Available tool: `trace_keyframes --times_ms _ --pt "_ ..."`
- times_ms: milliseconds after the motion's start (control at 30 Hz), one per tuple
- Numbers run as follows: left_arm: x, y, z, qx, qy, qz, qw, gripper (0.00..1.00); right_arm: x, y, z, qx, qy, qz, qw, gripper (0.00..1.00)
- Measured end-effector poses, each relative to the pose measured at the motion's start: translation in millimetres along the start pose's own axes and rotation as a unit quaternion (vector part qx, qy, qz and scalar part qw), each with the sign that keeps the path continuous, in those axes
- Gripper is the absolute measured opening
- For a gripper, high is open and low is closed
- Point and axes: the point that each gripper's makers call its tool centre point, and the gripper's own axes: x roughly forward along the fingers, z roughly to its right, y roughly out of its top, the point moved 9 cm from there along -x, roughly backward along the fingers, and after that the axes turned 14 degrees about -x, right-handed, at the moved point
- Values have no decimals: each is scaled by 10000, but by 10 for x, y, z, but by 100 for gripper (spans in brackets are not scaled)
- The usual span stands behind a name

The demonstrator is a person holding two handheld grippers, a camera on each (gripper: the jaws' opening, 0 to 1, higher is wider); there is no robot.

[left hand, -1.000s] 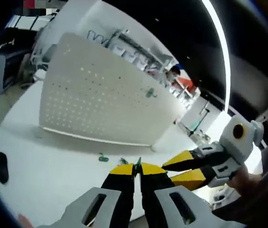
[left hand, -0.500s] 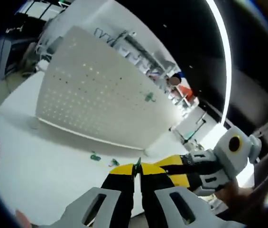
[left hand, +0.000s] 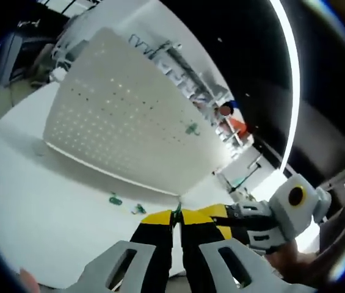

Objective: Insert the hook assembly into the mounting plate slot until the hook locks in place.

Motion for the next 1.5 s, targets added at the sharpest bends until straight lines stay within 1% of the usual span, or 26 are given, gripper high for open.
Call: trace_keyframes --times_ms 67,233,400,433,500,533,567,633,700,800,900,967,1100,1133,1200,1233,1300,1400,1467,1500 --pt "5 -1 5 -33 8 17 10000 3 0 -4 17 -22 -41 2 10000 2" --pt "13 -12 7 -38 35 47 10000 3 -2 -16 15 155 -74 38 9998 1" --pt "3 -23 8 1 16 44 10000 3 -13 -40 21 435 -40 145 9989 0" --pt "2 -29 11 92 0 50 9999 3 -17 -43 20 455 -23 143 9989 0" --pt "-1 -36 15 405 -63 44 9991 3 -31 -54 20 543 -11 178 9984 0" --pt "-8 -43 21 617 -82 32 9981 4 -36 -57 10 763 9 183 9969 0" --pt "-10 -48 25 652 -85 18 9978 4 -43 -60 1 867 31 169 9961 0" --pt "-19 -54 36 618 -163 26 9980 4 -69 -68 17 890 35 243 9957 0" --pt "-19 -48 31 807 -266 26 9964 4 -75 -65 9 895 34 248 9957 0" --pt "-26 -43 37 935 -336 26 9950 5 -84 -64 9 910 27 280 9955 0" --pt "-41 -41 53 1169 -335 44 9926 7 -95 -69 18 944 -1 285 9951 0" --pt "-52 -28 45 1307 -278 108 9910 12 -110 -76 42 984 -26 295 9947 0" --pt "-74 -1 41 1410 -302 258 9892 29 -140 -99 95 1044 -112 294 9940 0" --pt "-78 7 44 1495 -322 298 9878 31 -145 -103 105 1055 -123 290 9939 0" --pt "-82 15 36 1863 -281 309 9816 38 -163 -112 129 1071 -176 292 9937 0" --pt "-87 12 39 2088 -243 304 9772 42 -174 -116 141 1082 -198 296 9935 0" --pt "-86 -4 74 2331 -307 306 9715 51 -186 -124 152 1069 -233 286 9936 0" --pt "-87 -30 136 2534 -428 277 9660 59 -208 -145 177 1085 -286 269 9933 0" --pt "-83 -43 165 2573 -466 259 9648 63 -215 -152 186 1095 -302 259 9932 0" --pt "-76 -47 169 2572 -497 238 9648 67 -222 -154 193 1103 -325 264 9930 0"
